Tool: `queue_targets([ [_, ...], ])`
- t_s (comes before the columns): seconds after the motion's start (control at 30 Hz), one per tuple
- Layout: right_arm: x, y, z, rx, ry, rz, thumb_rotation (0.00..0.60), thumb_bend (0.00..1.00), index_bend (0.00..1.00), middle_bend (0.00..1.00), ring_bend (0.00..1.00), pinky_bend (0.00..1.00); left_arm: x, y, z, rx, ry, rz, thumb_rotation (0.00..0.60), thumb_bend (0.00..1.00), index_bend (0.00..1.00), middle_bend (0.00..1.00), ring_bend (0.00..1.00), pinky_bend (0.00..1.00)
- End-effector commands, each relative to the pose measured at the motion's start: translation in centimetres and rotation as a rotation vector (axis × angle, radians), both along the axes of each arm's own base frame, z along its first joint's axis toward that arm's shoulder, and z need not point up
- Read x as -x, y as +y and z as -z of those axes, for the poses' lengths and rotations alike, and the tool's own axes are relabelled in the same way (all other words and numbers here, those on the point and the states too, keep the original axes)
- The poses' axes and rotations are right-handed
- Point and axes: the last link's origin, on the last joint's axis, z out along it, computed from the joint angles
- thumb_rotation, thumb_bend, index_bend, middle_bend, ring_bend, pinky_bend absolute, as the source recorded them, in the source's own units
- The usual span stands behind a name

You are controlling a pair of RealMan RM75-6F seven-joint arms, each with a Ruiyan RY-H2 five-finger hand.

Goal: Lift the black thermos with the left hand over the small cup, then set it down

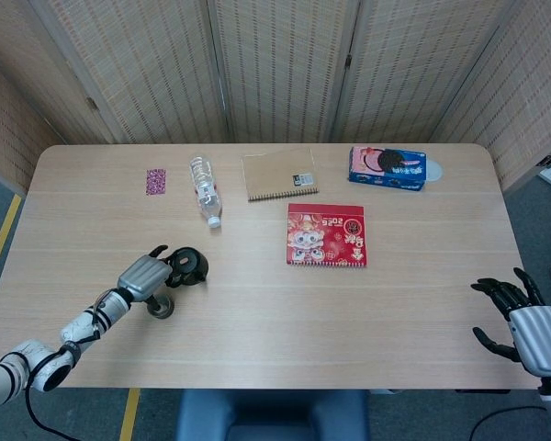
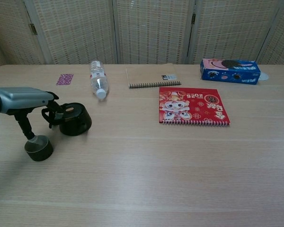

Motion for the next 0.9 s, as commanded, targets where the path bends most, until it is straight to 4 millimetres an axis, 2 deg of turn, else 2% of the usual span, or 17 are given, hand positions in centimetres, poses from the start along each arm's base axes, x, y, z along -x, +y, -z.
queue_targets([
  [0.03, 0.0, 0.0, 0.0, 0.000, 0.000, 0.001, 0.600, 0.27, 0.23, 0.26, 0.24, 0.04, -0.1, 0.0, 0.0, 0.004, -0.005, -0.008, 0.599, 0.16, 0.56, 0.54, 0.40, 0.00],
  [0.1, 0.0, 0.0, 0.0, 0.001, -0.001, 0.001, 0.600, 0.27, 0.23, 0.26, 0.24, 0.04, -0.1, 0.0, 0.0, 0.009, -0.014, -0.018, 0.550, 0.16, 0.56, 0.54, 0.40, 0.00],
  [0.17, 0.0, 0.0, 0.0, 0.002, -0.001, 0.002, 0.600, 0.27, 0.23, 0.26, 0.24, 0.04, -0.1, 0.0, -0.1, 0.007, -0.025, -0.017, 0.437, 0.15, 0.56, 0.55, 0.40, 0.00],
  [0.2, 0.1, 0.0, 0.0, 0.003, -0.001, 0.003, 0.600, 0.27, 0.23, 0.26, 0.24, 0.04, -0.1, 0.0, -0.1, 0.006, -0.027, -0.013, 0.399, 0.15, 0.56, 0.55, 0.41, 0.00],
  [0.37, 0.1, -0.1, 0.0, 0.001, -0.001, 0.003, 0.600, 0.27, 0.23, 0.26, 0.24, 0.04, 0.1, 0.1, -0.1, 0.000, -0.032, 0.000, 0.306, 0.06, 0.57, 0.57, 0.42, 0.00],
  [0.53, 0.1, -0.1, 0.0, 0.001, -0.001, 0.004, 0.600, 0.27, 0.23, 0.26, 0.24, 0.04, 0.3, 0.0, -0.1, 0.001, -0.031, -0.010, 0.289, 0.02, 0.58, 0.57, 0.43, 0.00],
  [0.9, 0.1, 0.0, -0.1, 0.004, -0.002, 0.007, 0.600, 0.27, 0.23, 0.26, 0.24, 0.04, 1.0, -0.5, 0.4, -0.010, -0.062, -0.007, 0.292, 0.03, 0.61, 0.59, 0.43, 0.00],
])
